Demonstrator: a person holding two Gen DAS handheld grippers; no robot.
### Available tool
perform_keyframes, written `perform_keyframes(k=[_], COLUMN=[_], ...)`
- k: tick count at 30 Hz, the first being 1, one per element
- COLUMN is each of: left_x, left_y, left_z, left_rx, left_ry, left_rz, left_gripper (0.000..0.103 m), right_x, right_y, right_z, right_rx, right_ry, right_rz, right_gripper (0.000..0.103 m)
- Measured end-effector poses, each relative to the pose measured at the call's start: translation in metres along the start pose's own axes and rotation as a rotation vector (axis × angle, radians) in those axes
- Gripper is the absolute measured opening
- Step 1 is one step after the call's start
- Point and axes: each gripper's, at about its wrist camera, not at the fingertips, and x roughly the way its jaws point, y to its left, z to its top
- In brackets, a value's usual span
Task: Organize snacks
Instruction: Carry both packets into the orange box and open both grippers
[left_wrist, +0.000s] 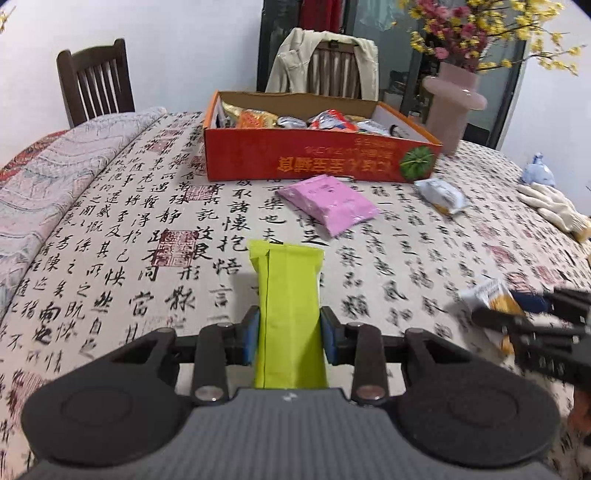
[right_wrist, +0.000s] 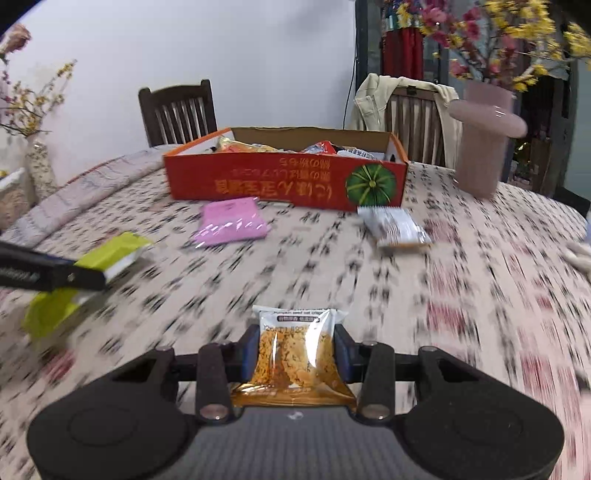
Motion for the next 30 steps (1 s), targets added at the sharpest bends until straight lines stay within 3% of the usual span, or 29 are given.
perform_keyframes(k=[7, 13, 17, 24, 30], left_x=[-0.031, -0.036, -0.030, 0.006, 0.055], left_y=[-0.018, -0.022, -0.018, -0.007, 0.009], left_z=[-0.005, -0.004, 0.015, 0.094, 0.175], left_rx=[0.044, 0.053, 0.069, 0.124, 0.130], left_ry=[-0.054, -0.070, -0.099, -0.190, -0.261], left_rz=[0.000, 0.002, 0.013, 0.021, 0.039], left_gripper=[0.034, 0.034, 0.034, 0.034, 0.035], right_x=[-0.051, -0.066, -0.063, -0.044, 0.009], right_y=[0.011, 0.005, -0.002, -0.017, -0.027], right_z=[-0.037, -0.038, -0.031, 0.037, 0.120], right_rx=[0.039, 0.061, 0.065, 0.008, -0.039], right_ry=[-0.055, -0.098, -0.105, -0.171, -0.213], right_rz=[-0.006, -0.014, -0.006, 0.024, 0.060], right_gripper=[0.040, 0.040, 0.040, 0.040, 0.041])
